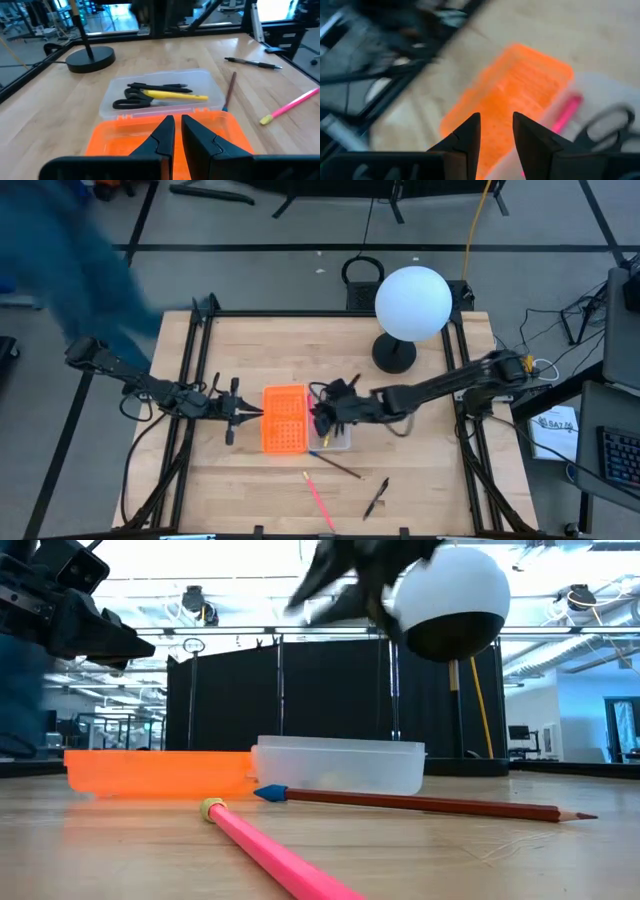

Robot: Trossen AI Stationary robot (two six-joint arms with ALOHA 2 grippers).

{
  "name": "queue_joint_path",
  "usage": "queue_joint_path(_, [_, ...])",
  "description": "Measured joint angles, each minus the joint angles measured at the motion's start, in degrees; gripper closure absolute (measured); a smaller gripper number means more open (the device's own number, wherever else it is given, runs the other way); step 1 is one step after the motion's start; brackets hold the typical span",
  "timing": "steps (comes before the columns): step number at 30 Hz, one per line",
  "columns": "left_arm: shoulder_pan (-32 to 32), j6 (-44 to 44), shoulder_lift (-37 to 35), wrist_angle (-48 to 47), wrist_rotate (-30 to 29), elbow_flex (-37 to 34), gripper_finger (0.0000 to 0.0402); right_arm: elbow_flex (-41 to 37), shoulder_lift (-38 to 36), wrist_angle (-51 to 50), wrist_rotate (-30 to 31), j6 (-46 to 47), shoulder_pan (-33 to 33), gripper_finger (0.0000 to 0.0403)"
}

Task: Pick & place school supplies into a supply box
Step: Put the black pen into the supply box

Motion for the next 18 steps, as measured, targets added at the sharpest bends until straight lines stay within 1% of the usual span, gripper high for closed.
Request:
queue_joint_path(4, [0.0,0.5,0.0,0.08,1.39,0.0,0.036,0.11,-7.37,-5.28,2.21,-10.49,4.02,0.03])
queue_joint_path(6, [0.0,0.59,0.0,0.08,1.39,0.0,0.036,0.11,-9.85,-10.02,5.56,-11.61,6.85,0.0306])
queue_joint_path(7, [0.0,0.57,0.0,0.08,1.39,0.0,0.036,0.11,-10.6,-11.99,7.73,-10.7,8.23,0.031])
queue_joint_path(9, [0.0,0.59,0.0,0.09,1.37,0.0,0.036,0.11,-11.55,-16.73,12.05,-5.79,11.29,0.0319])
queue_joint_path(11, [0.0,0.57,-0.01,0.08,1.37,0.0,0.036,0.09,-11.72,-20.4,13.37,1.78,14.0,0.0331])
queue_joint_path(13, [0.0,0.57,-0.01,0.1,1.37,0.0,0.036,0.09,-11.11,-22.78,11.14,10.94,16.41,0.0346])
queue_joint_path(15, [0.0,0.57,0.0,0.11,1.37,0.0,0.036,0.09,-9.75,-22.97,6.77,18.66,18.67,0.0363])
queue_joint_path(18, [0.0,0.57,-0.01,0.17,1.15,0.0,0.036,0.09,-6.78,-21.74,-1.05,27.0,21.92,0.039])
